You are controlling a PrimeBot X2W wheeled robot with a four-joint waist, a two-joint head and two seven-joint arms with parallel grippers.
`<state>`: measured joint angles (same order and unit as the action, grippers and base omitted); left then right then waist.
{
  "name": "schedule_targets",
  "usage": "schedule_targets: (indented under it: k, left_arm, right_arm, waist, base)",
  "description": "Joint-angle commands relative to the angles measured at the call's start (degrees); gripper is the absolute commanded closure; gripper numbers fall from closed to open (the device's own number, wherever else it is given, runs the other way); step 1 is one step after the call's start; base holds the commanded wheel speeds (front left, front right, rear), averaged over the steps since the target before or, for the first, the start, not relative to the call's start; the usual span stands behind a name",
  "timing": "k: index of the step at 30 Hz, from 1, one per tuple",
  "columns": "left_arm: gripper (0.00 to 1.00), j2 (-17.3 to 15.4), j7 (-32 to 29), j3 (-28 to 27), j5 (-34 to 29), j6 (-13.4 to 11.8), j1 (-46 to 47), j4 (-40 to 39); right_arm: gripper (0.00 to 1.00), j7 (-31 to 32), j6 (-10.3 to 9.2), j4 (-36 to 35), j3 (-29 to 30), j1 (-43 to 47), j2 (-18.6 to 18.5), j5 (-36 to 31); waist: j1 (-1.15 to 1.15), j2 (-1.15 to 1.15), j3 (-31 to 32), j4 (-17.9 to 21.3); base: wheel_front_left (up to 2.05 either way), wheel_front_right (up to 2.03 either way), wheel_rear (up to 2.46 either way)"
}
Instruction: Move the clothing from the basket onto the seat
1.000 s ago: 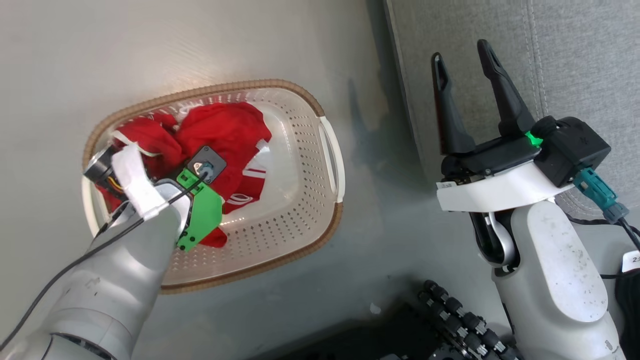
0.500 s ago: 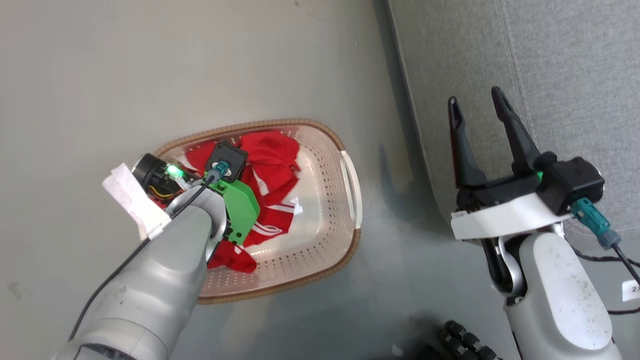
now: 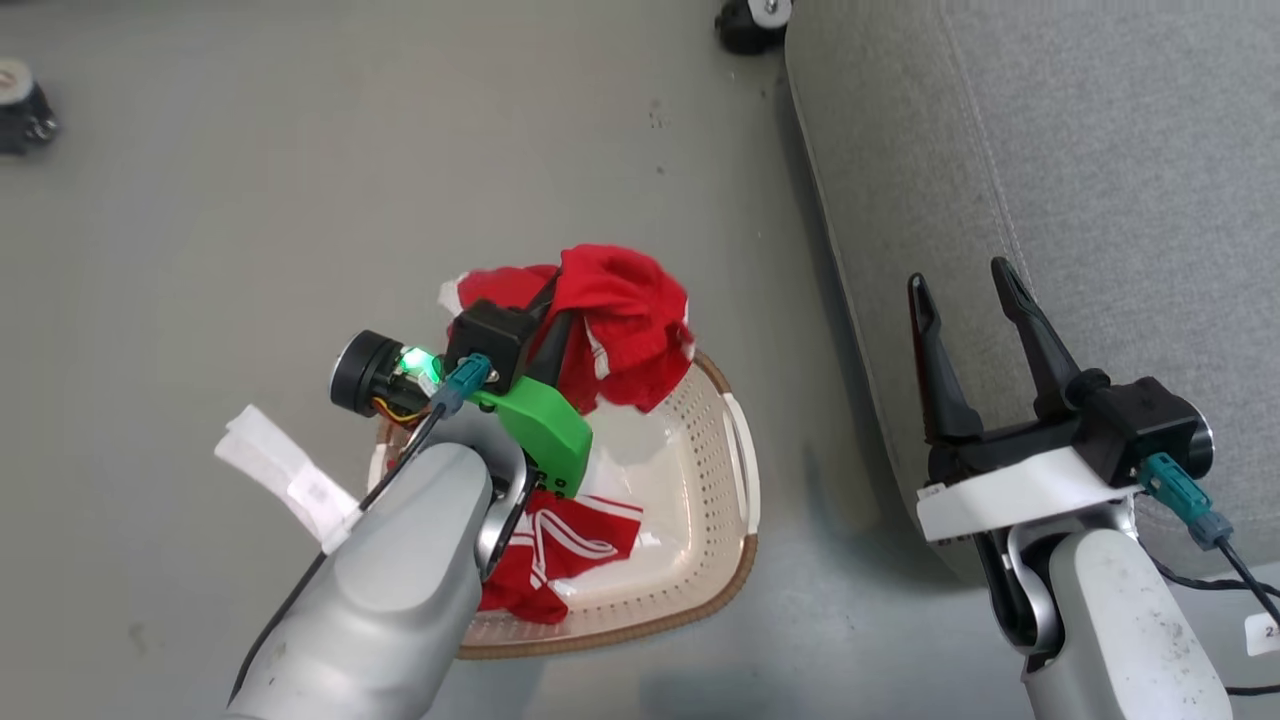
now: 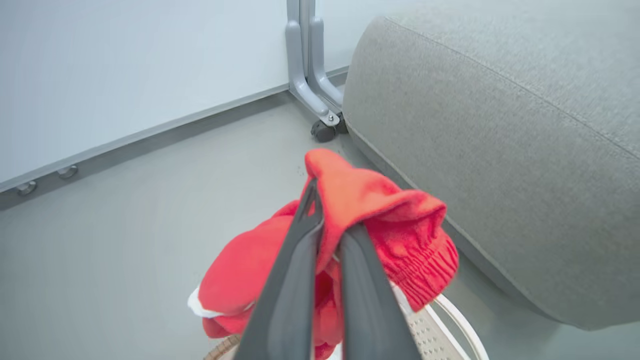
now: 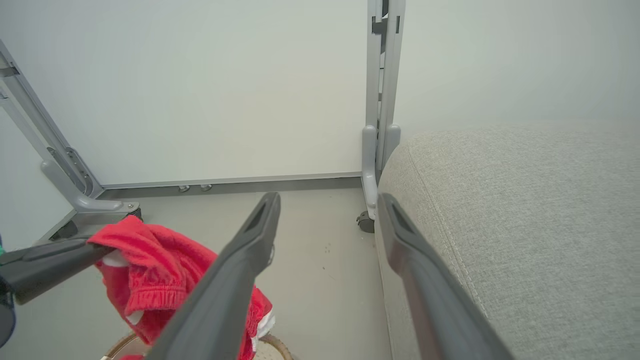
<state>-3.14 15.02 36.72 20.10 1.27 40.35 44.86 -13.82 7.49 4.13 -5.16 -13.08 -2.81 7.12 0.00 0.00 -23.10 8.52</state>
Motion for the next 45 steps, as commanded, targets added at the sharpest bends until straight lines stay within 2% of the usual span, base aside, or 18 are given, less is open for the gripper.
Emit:
schedule_targets:
  k: [1, 10, 15, 21, 32, 45]
  left_arm:
    - [1.00, -1.08, 0.19, -0.65, -0.19, -0.83, -1.66, -2.17]
    - [1.00, -5.05, 0.20, -6.03, 1.26, -3.94, -9.87, -23.59]
    - [1.00, -6.35, 0.20, -8.97, 1.63, -4.09, -14.17, -33.48]
    - [1.00, -6.58, 0.12, -11.95, 0.96, -3.98, -18.22, -41.70]
    - [1.00, -6.79, 0.13, -12.61, -0.55, -4.08, -24.77, -48.45]
    - [1.00, -7.76, 0.12, -12.71, 0.90, -3.13, -27.03, -47.97]
  right_arm:
    - [0.00, 0.34, 0.00, -0.42, 0.19, 0.97, -0.17, -0.37]
    - [0.00, 2.74, 0.00, -2.80, 0.86, 3.71, -0.17, -0.96]
    - [0.00, 4.05, 0.00, -4.00, 0.84, 5.16, -0.17, -1.18]
    - [0.00, 5.42, 0.00, -5.23, 0.58, 6.81, -0.17, -1.36]
    - [0.00, 7.71, 0.00, -6.92, -0.45, 10.94, -0.17, -0.98]
    - [0.00, 8.84, 0.00, -7.94, -1.44, 13.83, -0.17, -0.04]
  waist:
    - [0.00, 0.00, 3.61, -2.13]
    - [0.00, 0.00, 7.53, -3.96]
    - [0.00, 0.00, 9.41, -4.63]
    - [0.00, 0.00, 11.59, -5.09]
    - [0.00, 0.00, 15.95, -4.77]
    - [0.00, 0.00, 18.27, -4.27]
  base:
    - [0.00, 0.00, 0.00]
    - [0.00, 0.00, 0.00]
    - [0.00, 0.00, 0.00]
    - [0.00, 0.00, 0.00]
    - [0.00, 0.00, 0.00]
    - [0.00, 0.00, 0.00]
